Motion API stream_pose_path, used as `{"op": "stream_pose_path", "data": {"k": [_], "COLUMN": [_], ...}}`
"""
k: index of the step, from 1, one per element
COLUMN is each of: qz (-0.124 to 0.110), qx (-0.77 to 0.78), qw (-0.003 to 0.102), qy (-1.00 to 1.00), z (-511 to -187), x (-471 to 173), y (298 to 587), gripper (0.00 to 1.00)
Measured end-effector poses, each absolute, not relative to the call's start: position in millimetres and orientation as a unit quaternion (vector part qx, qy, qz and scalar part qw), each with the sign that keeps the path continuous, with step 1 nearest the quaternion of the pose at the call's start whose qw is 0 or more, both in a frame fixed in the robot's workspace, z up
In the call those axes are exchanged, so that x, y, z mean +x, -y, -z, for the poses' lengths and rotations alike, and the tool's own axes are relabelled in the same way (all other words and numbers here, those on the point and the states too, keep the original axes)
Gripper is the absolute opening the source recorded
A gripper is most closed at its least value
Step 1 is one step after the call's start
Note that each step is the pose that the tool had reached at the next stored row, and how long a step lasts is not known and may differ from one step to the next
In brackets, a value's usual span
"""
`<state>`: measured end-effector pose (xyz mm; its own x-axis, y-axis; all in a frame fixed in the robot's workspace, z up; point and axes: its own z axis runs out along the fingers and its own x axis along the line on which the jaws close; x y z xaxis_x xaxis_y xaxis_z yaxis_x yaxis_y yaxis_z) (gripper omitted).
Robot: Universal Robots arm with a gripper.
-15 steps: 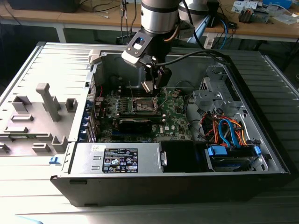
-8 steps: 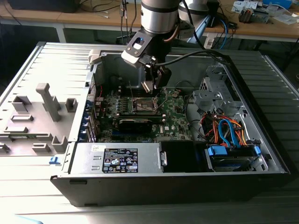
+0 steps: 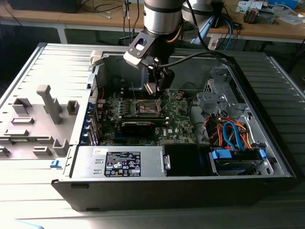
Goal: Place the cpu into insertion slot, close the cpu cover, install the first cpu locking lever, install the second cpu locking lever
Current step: 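Place the cpu into insertion slot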
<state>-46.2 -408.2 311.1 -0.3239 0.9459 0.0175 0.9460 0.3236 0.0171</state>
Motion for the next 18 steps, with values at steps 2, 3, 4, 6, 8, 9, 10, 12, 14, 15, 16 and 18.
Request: {"op": "stream_pose_path", "data": {"k": [2,3,4,6,8,9,10,12,14,15,16,18], "qz": [0.012,0.012,0.012,0.012,0.012,0.012,0.012,0.012,0.012,0.012,0.012,0.012], "qx": [-0.582,-0.582,-0.582,-0.583,-0.583,-0.583,-0.583,-0.584,-0.584,-0.584,-0.584,-0.586], "qw": [0.002,0.002,0.002,0.002,0.002,0.002,0.002,0.002,0.002,0.002,0.002,0.002], "qy": [0.813,0.813,0.813,0.813,0.812,0.812,0.812,0.812,0.812,0.812,0.812,0.81], "z": [-311.0,-311.0,-311.1,-311.0,-311.0,-311.0,-311.0,-311.0,-311.0,-311.0,-311.0,-311.0], "x": [-46.2,-46.2,-46.2,-46.2,-46.2,-46.2,-46.2,-46.2,-46.2,-46.2,-46.2,-46.2], "y": [408.2,408.2,408.2,408.2,408.2,408.2,408.2,408.2,408.2,408.2,408.2,408.2], "gripper": [0.55,0.55,0.55,0.55,0.55,0.55,0.55,0.55,0.55,0.55,0.55,0.55]}}
